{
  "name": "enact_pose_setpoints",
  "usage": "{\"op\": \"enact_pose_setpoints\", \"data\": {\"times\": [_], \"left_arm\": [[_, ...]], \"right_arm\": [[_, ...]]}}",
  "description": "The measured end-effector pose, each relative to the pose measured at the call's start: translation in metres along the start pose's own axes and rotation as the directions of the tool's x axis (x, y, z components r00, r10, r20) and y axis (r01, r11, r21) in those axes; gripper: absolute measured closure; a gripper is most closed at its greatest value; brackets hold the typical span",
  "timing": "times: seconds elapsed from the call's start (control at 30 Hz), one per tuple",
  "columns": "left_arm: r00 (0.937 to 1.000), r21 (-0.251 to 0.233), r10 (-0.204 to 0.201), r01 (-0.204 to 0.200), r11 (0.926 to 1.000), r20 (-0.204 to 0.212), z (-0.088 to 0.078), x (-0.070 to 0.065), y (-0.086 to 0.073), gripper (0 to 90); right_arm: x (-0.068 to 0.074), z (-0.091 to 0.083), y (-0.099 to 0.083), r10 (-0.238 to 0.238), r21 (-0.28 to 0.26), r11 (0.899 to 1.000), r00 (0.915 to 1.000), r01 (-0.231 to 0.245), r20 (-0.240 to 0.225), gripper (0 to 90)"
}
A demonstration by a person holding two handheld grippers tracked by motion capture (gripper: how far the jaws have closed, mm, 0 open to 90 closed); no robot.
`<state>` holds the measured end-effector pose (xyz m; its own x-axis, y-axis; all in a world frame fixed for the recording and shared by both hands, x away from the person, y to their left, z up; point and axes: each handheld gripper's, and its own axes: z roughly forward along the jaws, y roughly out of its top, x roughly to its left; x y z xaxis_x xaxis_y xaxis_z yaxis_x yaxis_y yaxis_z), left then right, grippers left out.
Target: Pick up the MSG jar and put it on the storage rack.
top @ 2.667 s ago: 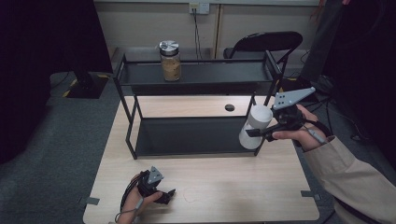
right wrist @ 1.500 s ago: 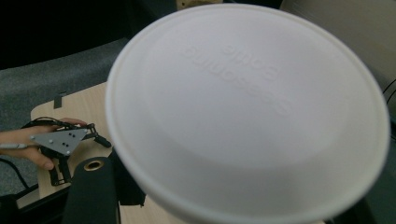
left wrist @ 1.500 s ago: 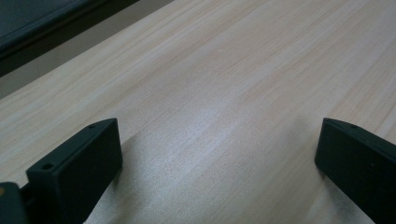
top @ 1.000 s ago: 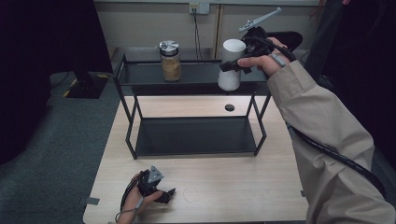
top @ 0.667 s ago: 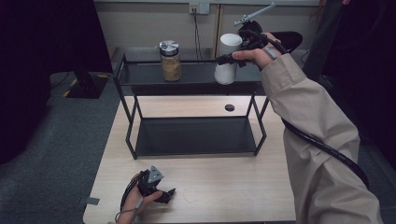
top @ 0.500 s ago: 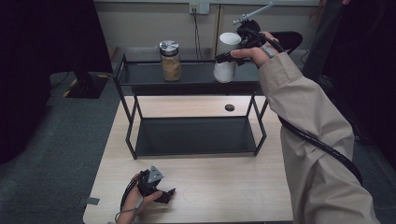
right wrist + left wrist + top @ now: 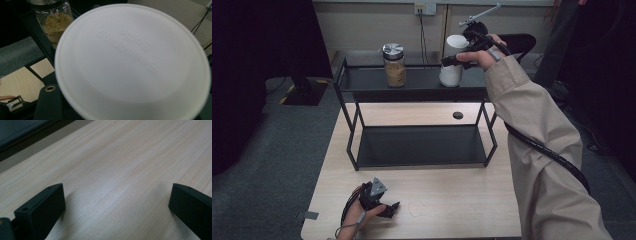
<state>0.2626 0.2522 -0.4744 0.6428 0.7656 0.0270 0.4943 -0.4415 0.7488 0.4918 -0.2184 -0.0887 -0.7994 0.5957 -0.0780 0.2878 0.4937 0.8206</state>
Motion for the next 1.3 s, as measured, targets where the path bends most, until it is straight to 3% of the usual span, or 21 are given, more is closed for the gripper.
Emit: {"op": "enact_pose_setpoints", "data": {"times": [0.57, 0.77, 1.07, 1.3], "left_arm": [[1.0000, 0.000, 0.000, 0.000, 1.0000, 0.000, 0.000, 0.000, 0.000, 0.0], [1.0000, 0.000, 0.000, 0.000, 1.0000, 0.000, 0.000, 0.000, 0.000, 0.0], [1.0000, 0.000, -0.001, 0.001, 1.0000, -0.001, 0.000, 0.000, 0.000, 0.0], [1.0000, -0.002, -0.001, 0.001, 1.0000, 0.000, 0.000, 0.000, 0.000, 0.0]], "right_arm": [[0.000, 0.005, -0.013, 0.009, -0.056, 0.998, 0.9999, -0.009, 0.011, 32.3], [0.005, 0.002, -0.016, 0.011, -0.070, 0.998, 0.9994, -0.008, 0.033, 20.6], [0.004, -0.009, -0.036, 0.031, -0.102, 0.994, 0.9991, -0.028, 0.031, 6.3], [0.008, -0.024, -0.047, 0.001, -0.100, 0.995, 0.9996, 0.002, 0.028, 0.0]]}}
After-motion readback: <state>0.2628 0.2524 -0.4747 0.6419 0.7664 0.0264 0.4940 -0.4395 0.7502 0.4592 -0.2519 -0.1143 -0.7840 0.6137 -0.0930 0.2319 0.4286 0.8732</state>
